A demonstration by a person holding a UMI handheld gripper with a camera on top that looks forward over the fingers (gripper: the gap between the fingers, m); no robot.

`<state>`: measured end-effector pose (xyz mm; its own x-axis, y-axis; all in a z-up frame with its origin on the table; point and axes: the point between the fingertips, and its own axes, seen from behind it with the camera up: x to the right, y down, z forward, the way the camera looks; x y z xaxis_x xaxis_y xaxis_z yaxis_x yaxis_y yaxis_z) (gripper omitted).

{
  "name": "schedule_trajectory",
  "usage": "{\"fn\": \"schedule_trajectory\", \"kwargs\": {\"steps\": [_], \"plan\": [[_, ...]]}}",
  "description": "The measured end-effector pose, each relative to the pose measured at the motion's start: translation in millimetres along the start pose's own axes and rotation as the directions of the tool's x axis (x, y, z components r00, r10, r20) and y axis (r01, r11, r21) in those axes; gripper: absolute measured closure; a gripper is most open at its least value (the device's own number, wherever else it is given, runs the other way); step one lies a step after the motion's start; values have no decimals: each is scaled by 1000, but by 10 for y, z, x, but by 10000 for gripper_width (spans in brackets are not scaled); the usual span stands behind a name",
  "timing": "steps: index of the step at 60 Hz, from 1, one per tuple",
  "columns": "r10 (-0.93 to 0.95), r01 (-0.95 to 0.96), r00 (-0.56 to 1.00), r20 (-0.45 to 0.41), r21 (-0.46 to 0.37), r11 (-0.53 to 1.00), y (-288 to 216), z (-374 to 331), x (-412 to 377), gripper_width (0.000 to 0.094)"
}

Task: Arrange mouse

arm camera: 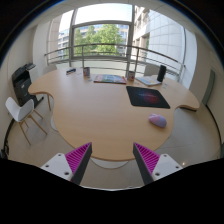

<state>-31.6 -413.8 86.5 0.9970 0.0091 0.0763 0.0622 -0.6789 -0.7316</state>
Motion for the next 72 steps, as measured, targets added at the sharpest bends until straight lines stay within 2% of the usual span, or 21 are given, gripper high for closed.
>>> {"fn": "schedule_trajectory", "kwargs": {"steps": [11,23,34,40,49,52,57,58,72], "plan": [[-19,19,996,-84,-4,1000,155,562,1267,88],[-9,12,997,-82,37,999,-40,1307,2187,93],[-34,35,999,-34,26,999,-227,1896,2568,86],[-40,39,999,14,34,999,-298,2049,2504,91],[-18,17,1000,24,48,999,-504,2300,2572,103],[6,-8,999,35,45,999,-562,2382,2564,140],[38,-40,999,37,42,998,-620,2469,2552,297],[31,-33,999,36,47,998,-635,2479,2541,356],[-15,16,999,-31,15,1000,-653,2442,2556,487]]}}
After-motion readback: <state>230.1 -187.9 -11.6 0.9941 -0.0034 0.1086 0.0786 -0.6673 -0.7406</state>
